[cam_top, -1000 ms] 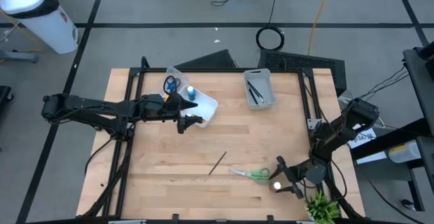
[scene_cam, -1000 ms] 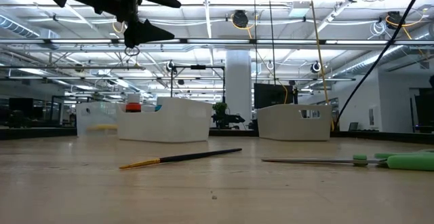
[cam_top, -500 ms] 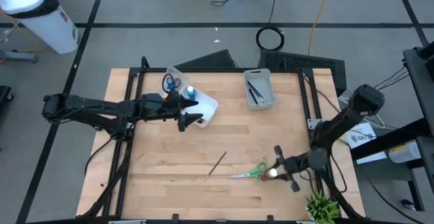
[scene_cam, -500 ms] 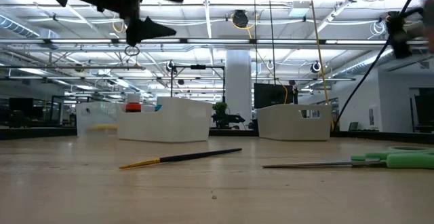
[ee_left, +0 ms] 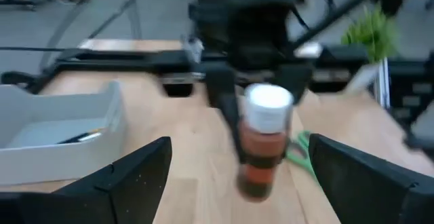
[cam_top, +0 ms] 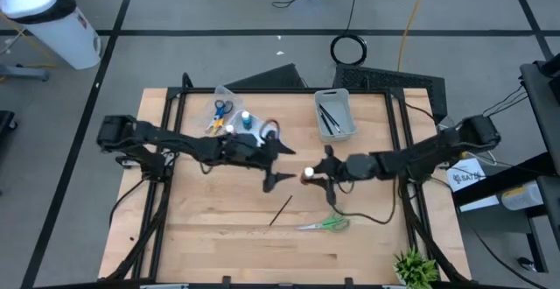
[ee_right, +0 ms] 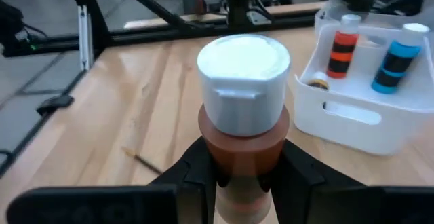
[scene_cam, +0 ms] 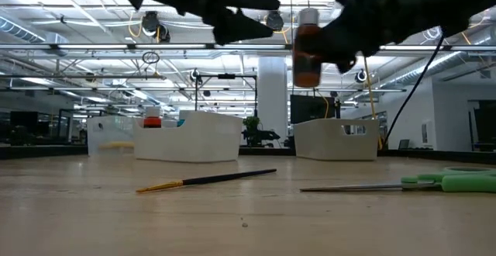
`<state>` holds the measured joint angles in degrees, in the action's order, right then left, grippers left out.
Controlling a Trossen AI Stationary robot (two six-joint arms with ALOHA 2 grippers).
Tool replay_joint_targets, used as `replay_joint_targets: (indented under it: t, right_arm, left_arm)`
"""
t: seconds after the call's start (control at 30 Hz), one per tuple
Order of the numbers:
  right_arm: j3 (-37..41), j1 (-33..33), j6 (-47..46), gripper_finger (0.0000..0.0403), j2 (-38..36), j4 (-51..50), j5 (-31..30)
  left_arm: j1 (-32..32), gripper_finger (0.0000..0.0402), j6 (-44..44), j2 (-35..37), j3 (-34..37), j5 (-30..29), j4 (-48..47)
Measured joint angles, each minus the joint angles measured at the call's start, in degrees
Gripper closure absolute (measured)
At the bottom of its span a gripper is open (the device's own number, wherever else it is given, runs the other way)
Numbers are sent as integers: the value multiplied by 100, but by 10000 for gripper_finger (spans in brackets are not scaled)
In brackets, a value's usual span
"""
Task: Pick & Place Paint Supplies
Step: Put the brown paint bottle into the white bin
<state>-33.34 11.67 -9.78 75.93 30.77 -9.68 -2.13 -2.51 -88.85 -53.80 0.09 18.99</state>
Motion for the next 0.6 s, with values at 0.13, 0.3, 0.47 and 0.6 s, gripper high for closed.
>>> replay_joint_targets:
  t: [0.13,0.3,0.47,0.6]
  right_arm:
    - [-100,-371,28,316,382,315,332]
    - [-106,-516,206,316,622,683,387]
    - [-110,-533,276,316,654,764,392]
    - [-110,-533,317,316,652,799,396]
  left_arm:
    - [-79,54,382,-492,-440,15,-53]
    - [-34,66,541,-744,-625,12,-97]
    - [126,106,400,-796,-651,261,-256]
    - [209,169,141,-796,-651,521,-349]
